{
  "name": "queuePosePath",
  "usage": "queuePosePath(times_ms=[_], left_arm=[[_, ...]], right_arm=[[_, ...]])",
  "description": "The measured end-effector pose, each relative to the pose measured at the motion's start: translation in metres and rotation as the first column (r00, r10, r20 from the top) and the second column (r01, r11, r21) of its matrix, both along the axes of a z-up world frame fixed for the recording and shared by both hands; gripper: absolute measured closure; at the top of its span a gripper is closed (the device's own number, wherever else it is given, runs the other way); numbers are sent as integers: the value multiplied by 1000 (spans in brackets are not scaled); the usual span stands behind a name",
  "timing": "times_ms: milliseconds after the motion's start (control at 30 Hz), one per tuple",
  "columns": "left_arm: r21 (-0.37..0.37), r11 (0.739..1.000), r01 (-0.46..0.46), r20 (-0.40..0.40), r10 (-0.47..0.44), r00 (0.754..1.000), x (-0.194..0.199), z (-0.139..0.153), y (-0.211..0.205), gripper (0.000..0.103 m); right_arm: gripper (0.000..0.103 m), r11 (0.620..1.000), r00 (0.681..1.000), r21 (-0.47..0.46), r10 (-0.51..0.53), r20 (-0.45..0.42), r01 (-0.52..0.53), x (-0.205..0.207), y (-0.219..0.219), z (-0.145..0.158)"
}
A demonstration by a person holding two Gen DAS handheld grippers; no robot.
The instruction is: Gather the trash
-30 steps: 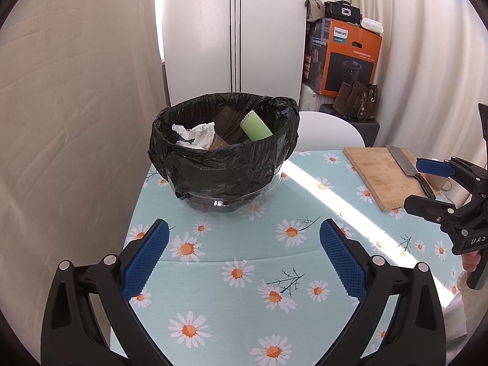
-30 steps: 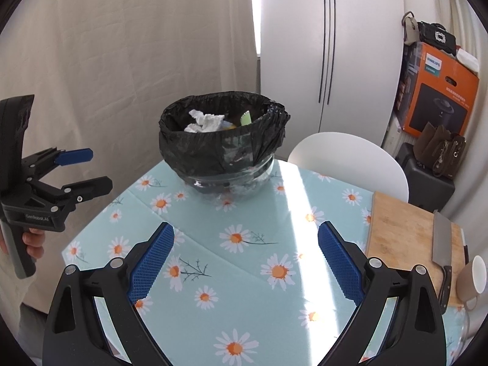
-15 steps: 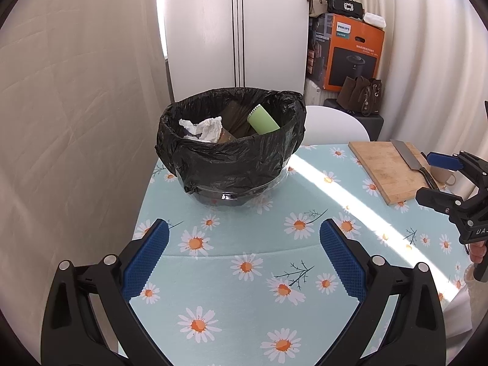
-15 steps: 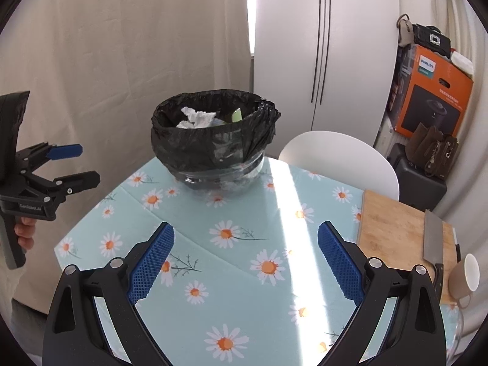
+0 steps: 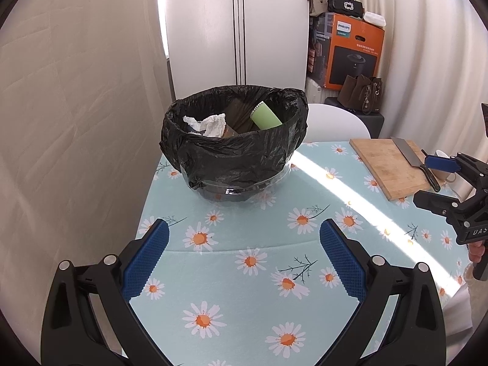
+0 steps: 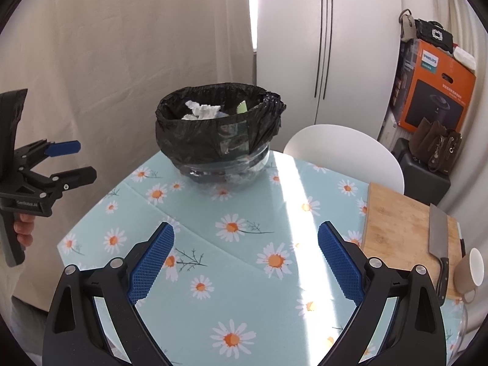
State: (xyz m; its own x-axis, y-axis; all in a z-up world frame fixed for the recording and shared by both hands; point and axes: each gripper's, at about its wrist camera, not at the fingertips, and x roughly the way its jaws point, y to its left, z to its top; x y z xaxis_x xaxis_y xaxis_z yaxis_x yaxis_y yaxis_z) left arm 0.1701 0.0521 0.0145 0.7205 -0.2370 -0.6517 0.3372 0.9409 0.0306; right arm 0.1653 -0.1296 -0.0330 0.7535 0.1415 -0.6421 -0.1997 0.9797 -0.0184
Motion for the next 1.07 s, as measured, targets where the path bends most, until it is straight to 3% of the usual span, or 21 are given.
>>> queuePosePath(times_ms=[700, 1067], left_arm=[[22, 1000, 13, -1, -13, 1000, 4, 0, -7, 6], [-10, 999, 50, -25, -50, 998, 9, -5, -25, 6]], right_arm=[[10, 1000, 1000, 21, 8, -17, -8, 7, -7, -6], [9, 999, 999, 46, -5, -36, 6, 12, -23, -20]])
